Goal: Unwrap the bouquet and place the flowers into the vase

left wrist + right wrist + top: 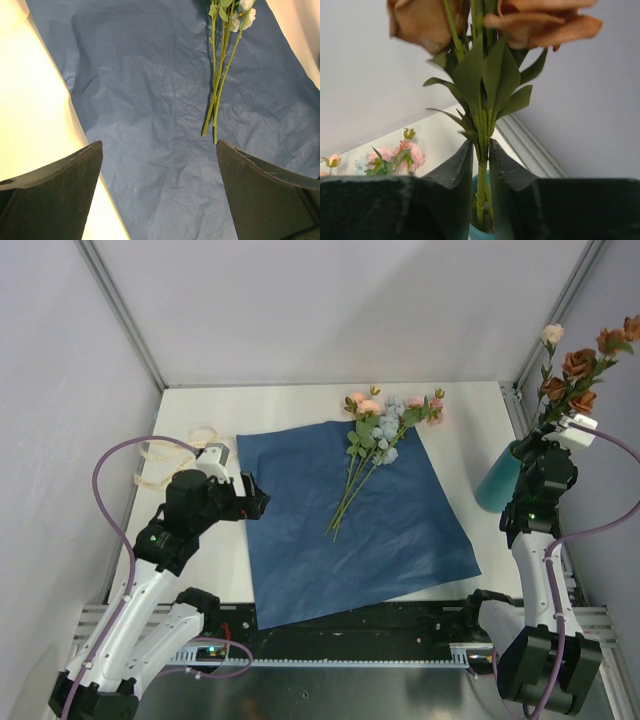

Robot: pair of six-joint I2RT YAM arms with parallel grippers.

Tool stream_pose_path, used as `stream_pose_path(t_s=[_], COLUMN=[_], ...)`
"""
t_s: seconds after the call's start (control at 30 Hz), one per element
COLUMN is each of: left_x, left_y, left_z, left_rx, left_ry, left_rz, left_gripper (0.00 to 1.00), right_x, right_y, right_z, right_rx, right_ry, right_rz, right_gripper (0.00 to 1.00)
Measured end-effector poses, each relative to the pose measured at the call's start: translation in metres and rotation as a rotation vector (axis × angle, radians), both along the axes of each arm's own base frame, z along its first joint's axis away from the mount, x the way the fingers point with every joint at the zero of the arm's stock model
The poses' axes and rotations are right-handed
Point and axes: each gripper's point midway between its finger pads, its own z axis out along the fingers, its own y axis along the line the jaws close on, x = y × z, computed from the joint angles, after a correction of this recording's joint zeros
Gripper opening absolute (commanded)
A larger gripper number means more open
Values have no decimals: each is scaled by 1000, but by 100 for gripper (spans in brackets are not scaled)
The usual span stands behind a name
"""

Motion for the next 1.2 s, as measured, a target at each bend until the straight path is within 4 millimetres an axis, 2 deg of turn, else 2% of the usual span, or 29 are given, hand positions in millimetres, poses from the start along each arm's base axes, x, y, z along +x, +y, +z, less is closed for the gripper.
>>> stream_pose_path(t_s=[0.23, 0.47, 0.63, 0.9, 1.1, 1.2], left_x=[0, 0, 0, 0, 0, 0], left_y=[0, 0, 0, 0, 0, 0], left_z=[0, 0, 0, 0, 0, 0], left_rx=[0, 0, 0, 0, 0, 0], left_ry=[0, 0, 0, 0, 0, 0], left_rz=[0, 0, 0, 0, 0, 0], left_gripper=[100, 100, 100, 100, 100, 100], right_x=[-13, -31, -40, -62, -80, -87], right_y=[5, 19, 20, 13, 23, 32], right_z=[-7, -9, -16, -2, -17, -14], right_rx=[69, 162, 239, 309, 375, 417], right_ry=[19, 17, 104, 164, 218, 195], right_rz=[-17, -12, -54, -142, -133, -98], right_gripper=[55, 67, 68, 74, 75, 72])
